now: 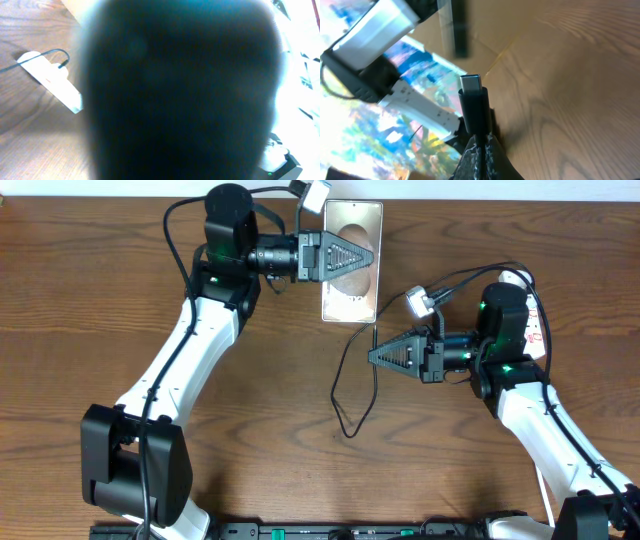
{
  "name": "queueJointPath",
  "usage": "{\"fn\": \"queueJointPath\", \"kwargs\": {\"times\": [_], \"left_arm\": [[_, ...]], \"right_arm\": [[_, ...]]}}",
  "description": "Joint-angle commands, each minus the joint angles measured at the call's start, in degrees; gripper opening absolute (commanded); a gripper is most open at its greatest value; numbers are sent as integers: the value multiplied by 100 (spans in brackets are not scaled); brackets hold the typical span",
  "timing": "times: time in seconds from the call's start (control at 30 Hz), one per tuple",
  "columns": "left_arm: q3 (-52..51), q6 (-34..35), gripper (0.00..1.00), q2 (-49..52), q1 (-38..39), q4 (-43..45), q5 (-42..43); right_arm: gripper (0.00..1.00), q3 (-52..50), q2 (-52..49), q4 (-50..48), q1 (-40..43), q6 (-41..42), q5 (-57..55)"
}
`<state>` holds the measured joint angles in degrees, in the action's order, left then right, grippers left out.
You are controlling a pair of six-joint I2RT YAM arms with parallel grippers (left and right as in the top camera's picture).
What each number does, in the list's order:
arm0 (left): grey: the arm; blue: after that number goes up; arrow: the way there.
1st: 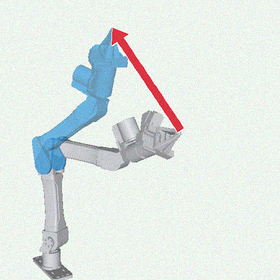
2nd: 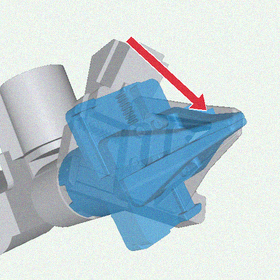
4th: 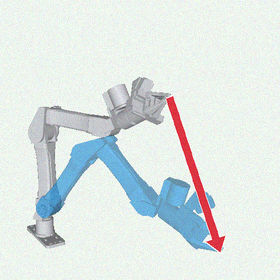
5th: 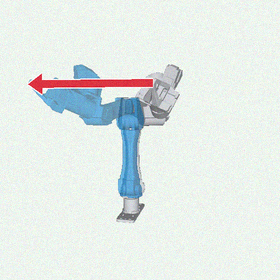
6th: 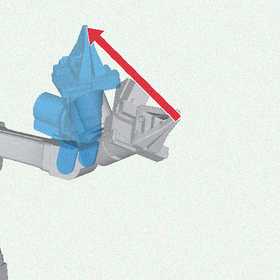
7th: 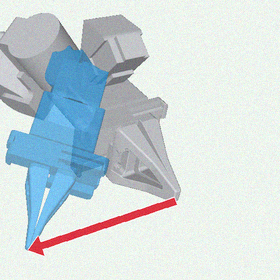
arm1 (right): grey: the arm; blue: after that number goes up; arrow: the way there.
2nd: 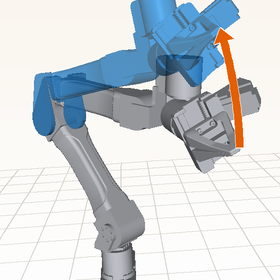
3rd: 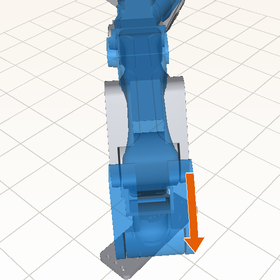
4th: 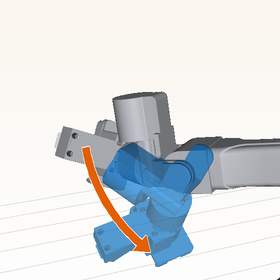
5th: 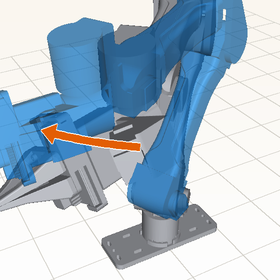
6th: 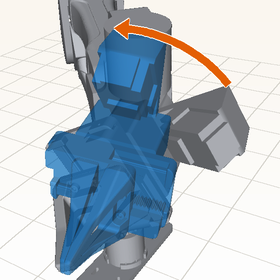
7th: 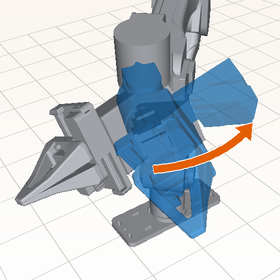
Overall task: Plug charger to phone and switch on socket
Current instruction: 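Carry the cable plug toward the phone's bottom port, then align the USB-C plug under the phone's bottom edge with the right gripper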
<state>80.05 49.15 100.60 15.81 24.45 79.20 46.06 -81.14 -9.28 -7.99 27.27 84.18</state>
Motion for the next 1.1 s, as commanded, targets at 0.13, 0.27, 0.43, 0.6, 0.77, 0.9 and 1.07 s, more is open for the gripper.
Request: {"fn": "queueJointPath", "kwargs": {"times": [0.13,0.27,0.43,0.6,0.77,0.9,1.07], "left_arm": [[122,221,8,-138,50,-319,-614],[122,216,7,-138,50,-782,-1460],[122,2,7,-138,50,-791,-1923],[120,-501,7,-138,50,-1051,-2140],[122,-693,7,-138,52,-1309,-2205],[120,-715,7,-138,92,-1530,-2199],[120,-824,7,-138,258,-1541,-2162]], "right_arm": [[1,55,-17,-20,-407,356,-1169],[1,55,-15,-9,-643,356,-1421],[1,55,114,599,-713,229,-1932],[1,170,723,2116,-713,-549,-3412],[1,719,1165,3488,-844,-1344,-4264],[1,1213,1172,4358,-1305,-1773,-5095],[1,1325,1172,4417,-1781,-1543,-5893]]}}
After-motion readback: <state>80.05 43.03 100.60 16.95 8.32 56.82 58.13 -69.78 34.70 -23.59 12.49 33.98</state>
